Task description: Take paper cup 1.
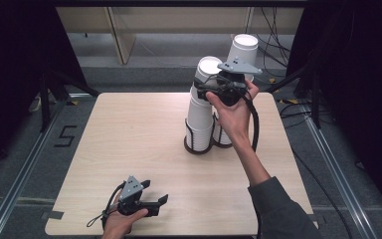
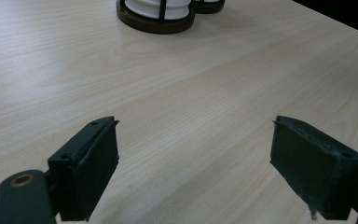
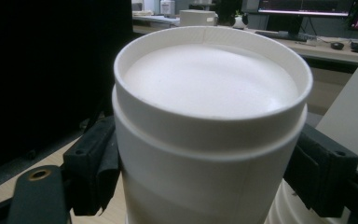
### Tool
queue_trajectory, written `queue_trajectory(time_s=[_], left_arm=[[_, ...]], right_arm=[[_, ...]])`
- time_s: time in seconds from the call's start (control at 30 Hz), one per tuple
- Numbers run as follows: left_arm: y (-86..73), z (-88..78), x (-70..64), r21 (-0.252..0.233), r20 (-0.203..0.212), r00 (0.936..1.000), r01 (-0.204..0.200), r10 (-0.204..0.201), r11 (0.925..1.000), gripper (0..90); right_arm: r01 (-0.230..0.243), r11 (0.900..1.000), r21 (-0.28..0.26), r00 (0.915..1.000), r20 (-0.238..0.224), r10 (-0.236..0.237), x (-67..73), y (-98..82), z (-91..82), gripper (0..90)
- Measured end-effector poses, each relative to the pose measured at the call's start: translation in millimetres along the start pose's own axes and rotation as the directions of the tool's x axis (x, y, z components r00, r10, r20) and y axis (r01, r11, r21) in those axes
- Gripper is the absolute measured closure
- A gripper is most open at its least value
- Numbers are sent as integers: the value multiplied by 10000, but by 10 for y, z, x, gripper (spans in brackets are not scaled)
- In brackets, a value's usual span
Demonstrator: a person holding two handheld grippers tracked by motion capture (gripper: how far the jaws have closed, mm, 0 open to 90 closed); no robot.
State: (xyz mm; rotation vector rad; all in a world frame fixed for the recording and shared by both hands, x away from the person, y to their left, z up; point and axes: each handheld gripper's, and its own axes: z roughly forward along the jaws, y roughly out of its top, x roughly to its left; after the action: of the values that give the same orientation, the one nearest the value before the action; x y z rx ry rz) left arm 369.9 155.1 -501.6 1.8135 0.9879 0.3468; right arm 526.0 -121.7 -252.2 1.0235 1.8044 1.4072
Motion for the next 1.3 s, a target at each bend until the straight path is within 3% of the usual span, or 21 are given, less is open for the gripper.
queue_trajectory(time_s=[0.2, 0.4, 0.57, 0.8, 1.17, 1.3], left_arm=[[6, -12, -4, 162, -128, 9999, -32, 35, 9999, 147], [1, -7, 3, 66, -90, 10000, -26, 27, 10000, 147], [-1, -1, 9, 54, -27, 10000, -56, 56, 10000, 147], [-1, 0, 13, 26, -76, 10000, -35, 35, 10000, 147], [-1, -3, 20, 51, -99, 9999, -78, 79, 10000, 146], [1, -5, 18, 22, -100, 9999, -53, 53, 10000, 146]], right_arm=[[138, 9997, -183, 9997, -202, -141, -2, 27, -146, 203], [265, 9994, -209, 9969, -732, -280, 39, -58, -357, 203], [428, 9990, -88, 9911, -1256, -436, 98, -273, -539, 203], [431, 9991, 54, 9859, -1619, -417, 116, -556, -656, 203], [283, 9989, 387, 9797, -1995, -201, 143, -951, -683, 203], [251, 9970, 736, 9769, -2134, -89, 155, -1089, -637, 203]])
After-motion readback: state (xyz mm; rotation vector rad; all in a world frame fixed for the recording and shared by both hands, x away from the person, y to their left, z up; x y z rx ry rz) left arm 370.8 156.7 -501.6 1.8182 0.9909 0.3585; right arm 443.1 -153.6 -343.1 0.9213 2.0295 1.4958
